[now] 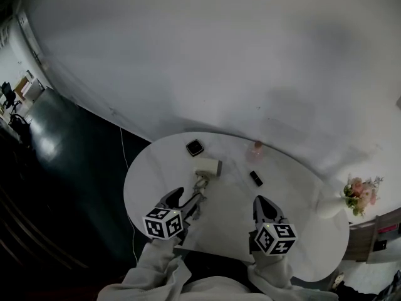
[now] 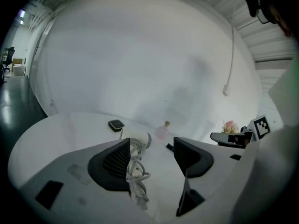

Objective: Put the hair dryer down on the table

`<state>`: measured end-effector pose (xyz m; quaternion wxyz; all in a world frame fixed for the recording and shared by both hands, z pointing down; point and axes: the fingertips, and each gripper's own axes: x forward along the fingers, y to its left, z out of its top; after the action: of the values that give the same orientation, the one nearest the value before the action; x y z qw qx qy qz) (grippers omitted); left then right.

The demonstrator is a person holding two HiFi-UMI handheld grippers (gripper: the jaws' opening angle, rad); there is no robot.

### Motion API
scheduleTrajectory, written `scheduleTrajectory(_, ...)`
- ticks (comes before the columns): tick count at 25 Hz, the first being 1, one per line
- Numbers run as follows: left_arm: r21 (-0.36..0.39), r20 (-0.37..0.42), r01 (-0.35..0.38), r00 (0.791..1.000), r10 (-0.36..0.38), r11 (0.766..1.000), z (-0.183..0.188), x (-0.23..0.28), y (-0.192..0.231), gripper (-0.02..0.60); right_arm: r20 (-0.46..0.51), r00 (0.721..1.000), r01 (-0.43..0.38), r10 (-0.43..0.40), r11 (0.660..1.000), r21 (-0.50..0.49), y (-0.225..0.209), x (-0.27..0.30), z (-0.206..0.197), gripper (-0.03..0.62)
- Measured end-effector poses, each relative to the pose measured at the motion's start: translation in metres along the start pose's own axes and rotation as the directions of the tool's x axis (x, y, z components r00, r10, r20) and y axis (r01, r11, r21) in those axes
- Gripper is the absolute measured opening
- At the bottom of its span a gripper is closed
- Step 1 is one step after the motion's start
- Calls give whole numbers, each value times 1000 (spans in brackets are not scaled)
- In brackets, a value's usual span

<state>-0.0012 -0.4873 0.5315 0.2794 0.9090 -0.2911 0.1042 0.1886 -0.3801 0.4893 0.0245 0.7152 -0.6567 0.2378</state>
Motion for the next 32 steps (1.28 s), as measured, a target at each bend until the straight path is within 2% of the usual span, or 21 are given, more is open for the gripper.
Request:
scheduleTrajectory(2, 16, 67, 4, 998, -5, 1000, 16, -11, -7, 280, 5, 1000, -15, 15, 1000, 6, 3, -4, 7, 49)
scheduleTrajectory(6, 53, 190, -48, 981, 37, 997, 52, -35, -8, 137, 39, 998, -53, 53, 999, -1, 13, -9, 25, 49)
scheduleTrajectory(10, 104, 253, -107, 964, 78, 989, 67, -52, -9, 69, 72, 995, -60, 64, 996, -62, 22, -13, 35, 49)
scheduleTrajectory(13, 151, 241, -142, 965, 103, 978, 63, -58, -12, 40, 87, 994, -60, 66, 995, -76, 24, -15, 36, 49)
scheduleTrajectory(18, 184, 207, -155, 971, 116, 971, 51, -62, -25, 32, 111, 992, -51, 62, 994, -99, 24, -21, 41, 49)
scheduleTrajectory(24, 190, 184, -123, 979, 87, 974, 41, -58, -37, 32, 108, 993, -42, 51, 995, -90, 23, -23, 39, 49)
scheduleTrajectory(32, 204, 198, -173, 971, 133, 964, 45, -56, -30, 32, 136, 991, -1, 14, 996, -93, 18, -27, 43, 49)
